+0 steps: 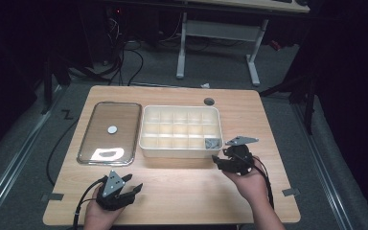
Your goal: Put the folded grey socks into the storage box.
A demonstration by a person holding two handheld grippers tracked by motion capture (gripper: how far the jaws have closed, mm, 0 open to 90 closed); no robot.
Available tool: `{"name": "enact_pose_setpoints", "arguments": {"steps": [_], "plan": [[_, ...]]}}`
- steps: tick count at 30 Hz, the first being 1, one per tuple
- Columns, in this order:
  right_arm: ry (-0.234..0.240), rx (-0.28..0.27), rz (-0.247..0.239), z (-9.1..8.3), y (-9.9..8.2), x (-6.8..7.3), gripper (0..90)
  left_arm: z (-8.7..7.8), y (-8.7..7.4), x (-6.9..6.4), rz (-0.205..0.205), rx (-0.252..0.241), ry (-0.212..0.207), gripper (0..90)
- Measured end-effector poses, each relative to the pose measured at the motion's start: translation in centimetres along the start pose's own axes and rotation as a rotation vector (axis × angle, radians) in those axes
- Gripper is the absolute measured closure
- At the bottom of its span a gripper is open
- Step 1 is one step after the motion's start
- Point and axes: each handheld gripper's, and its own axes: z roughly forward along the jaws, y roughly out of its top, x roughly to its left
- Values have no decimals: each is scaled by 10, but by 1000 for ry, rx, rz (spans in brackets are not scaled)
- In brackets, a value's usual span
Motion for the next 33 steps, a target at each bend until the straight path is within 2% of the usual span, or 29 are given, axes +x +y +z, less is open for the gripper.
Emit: {"name": "enact_pose_setpoints", "arguments": {"steps": [7, 21, 26, 30, 33], "plan": [[2, -23, 7, 4, -12, 1, 456, 1, 0, 1, -5, 2, -8, 458], [-7, -102, 25, 9, -41, 2, 419, 2, 1, -6, 25, 6, -6, 446], [-17, -135, 42, 14, -57, 4, 402, 1, 1, -9, 33, 1, -4, 443], [-7, -178, 59, 17, -74, 8, 397, 2, 1, -9, 27, 2, -3, 442], [-22, -248, 51, 13, -89, 17, 397, 2, 1, -10, 20, 0, -14, 440]]}}
